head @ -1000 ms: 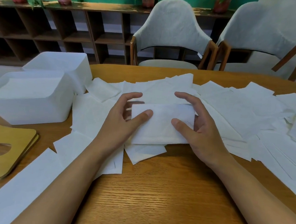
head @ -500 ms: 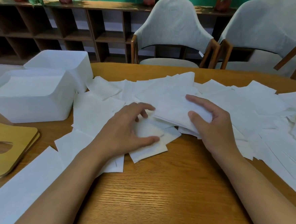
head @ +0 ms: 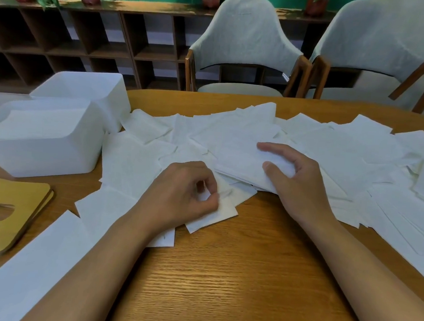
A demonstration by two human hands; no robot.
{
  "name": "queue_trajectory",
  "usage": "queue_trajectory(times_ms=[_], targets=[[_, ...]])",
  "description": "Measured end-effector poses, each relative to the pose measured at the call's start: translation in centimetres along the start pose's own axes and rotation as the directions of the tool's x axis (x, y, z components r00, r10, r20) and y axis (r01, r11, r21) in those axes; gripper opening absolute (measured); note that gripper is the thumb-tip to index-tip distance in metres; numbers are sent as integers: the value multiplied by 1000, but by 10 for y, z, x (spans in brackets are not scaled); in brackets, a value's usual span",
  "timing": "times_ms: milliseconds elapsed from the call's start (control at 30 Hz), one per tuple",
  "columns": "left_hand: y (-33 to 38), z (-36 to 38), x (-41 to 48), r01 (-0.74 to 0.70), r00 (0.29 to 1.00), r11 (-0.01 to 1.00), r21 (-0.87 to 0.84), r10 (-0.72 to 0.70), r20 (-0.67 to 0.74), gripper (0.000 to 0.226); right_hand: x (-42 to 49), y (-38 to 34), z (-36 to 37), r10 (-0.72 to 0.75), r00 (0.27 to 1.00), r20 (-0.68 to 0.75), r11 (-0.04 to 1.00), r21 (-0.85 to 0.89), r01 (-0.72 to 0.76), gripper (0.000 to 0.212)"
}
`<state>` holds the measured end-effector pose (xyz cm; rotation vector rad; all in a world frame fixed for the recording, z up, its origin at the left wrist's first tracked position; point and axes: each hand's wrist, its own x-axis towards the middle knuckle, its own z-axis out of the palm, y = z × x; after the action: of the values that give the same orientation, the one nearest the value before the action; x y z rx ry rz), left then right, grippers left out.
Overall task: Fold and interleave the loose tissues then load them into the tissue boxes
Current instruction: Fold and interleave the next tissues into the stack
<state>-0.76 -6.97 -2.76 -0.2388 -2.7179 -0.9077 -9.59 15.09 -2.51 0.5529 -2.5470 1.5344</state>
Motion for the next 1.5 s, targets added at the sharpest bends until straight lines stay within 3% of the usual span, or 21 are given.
queue_trajectory(times_ms=[133, 233, 433, 633, 767, 867, 1000, 1233, 1500], targets=[[8, 0, 0, 56, 982, 987, -150, -81, -169, 16, 0, 2, 0, 15, 998, -57, 1000, 3, -15, 26], [15, 1, -1, -3, 965, 976, -219, -55, -258, 16, -1, -1, 1, 0, 999, -41, 1000, 4, 1, 22], [24, 14, 0, -201, 952, 962, -185, 147, -269, 7, -9, -10, 7, -74, 987, 143, 993, 98, 61, 53], [28, 22, 3, -228, 957, 961, -158, 192, -216, 8, -10, -8, 12, -31, 992, 124, 997, 79, 21, 16], [20, 7, 5, -83, 901, 980, -178, -2, -434, 19, -6, -8, 7, -7, 993, 121, 987, 160, -13, 11], [12, -8, 6, 117, 908, 909, -400, -261, -329, 36, -5, -8, 1, -32, 992, 125, 971, 238, 2, 7], [11, -16, 7, 167, 891, 742, -649, -396, -223, 16, -5, -9, 1, -36, 991, 126, 965, 261, 2, 3], [8, -16, 7, 161, 832, 655, -738, -492, -255, 17, -10, -17, 2, -41, 982, 186, 935, 353, -27, 31], [19, -1, 7, 184, 869, 667, -722, -454, -198, 23, -13, -19, 5, -53, 974, 220, 924, 380, -36, 43]])
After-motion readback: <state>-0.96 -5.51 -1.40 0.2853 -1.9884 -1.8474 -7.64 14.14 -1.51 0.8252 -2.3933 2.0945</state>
